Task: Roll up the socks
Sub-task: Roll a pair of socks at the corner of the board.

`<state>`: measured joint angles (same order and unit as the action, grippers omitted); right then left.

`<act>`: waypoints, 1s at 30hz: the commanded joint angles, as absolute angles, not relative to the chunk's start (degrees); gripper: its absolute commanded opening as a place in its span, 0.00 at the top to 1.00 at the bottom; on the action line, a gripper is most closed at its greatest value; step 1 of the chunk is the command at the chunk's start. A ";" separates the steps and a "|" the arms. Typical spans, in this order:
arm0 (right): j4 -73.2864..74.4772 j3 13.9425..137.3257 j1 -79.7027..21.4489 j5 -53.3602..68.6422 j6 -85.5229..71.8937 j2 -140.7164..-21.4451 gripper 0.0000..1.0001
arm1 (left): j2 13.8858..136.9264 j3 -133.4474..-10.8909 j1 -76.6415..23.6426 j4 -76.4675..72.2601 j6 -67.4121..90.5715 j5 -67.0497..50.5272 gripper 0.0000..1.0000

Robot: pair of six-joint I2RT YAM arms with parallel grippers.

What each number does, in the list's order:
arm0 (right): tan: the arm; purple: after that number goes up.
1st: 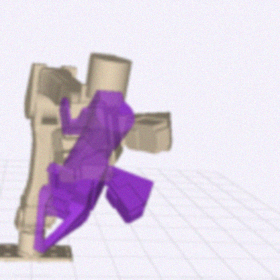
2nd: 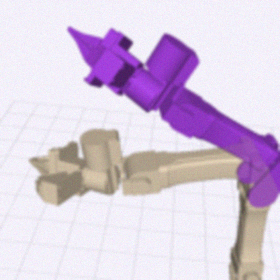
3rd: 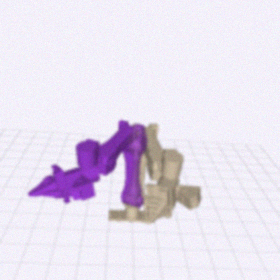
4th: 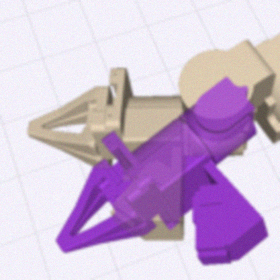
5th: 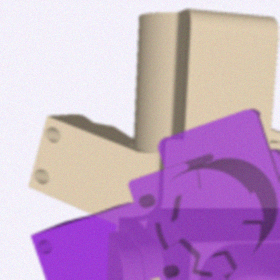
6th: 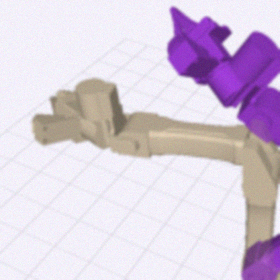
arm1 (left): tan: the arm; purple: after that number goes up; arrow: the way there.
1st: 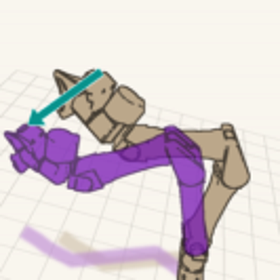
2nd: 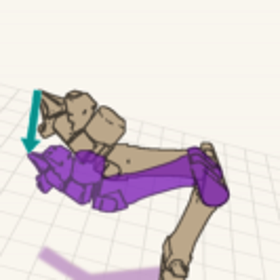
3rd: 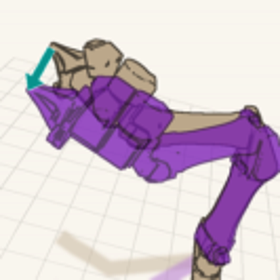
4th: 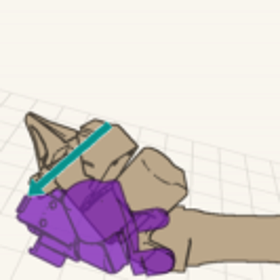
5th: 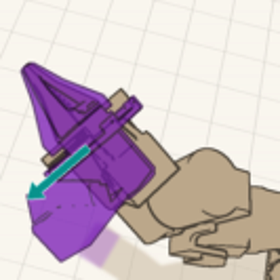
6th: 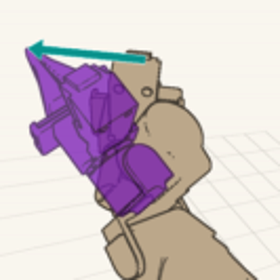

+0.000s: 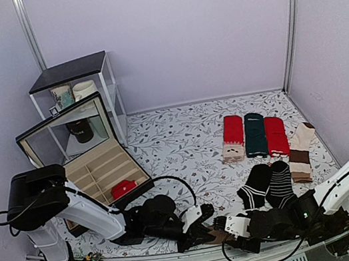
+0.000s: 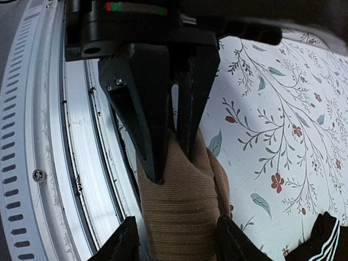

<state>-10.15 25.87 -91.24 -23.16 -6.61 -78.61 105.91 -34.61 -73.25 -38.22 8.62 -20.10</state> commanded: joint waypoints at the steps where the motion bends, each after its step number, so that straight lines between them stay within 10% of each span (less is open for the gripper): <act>1: -9.57 26.49 -91.69 -20.95 -8.25 -80.92 0.51 | 110.73 -32.00 -73.55 -22.62 8.71 -22.20 1.00; 10: -9.84 27.08 -91.76 -19.62 -11.91 -86.85 0.57 | 111.18 -32.22 -73.48 -22.44 8.45 -22.26 1.00; 18: -9.54 25.99 -90.87 -18.42 -15.97 -88.52 0.83 | 109.92 -31.97 -73.37 -23.85 8.43 -20.87 1.00; 22: -10.67 23.79 -89.10 -15.48 -20.46 -87.40 0.85 | 105.50 -32.05 -73.39 -25.25 6.08 -16.89 0.72; 30: -11.95 22.24 -86.04 -10.12 -24.62 -88.28 0.85 | 94.35 -29.38 -74.11 -31.87 -4.10 -9.82 0.59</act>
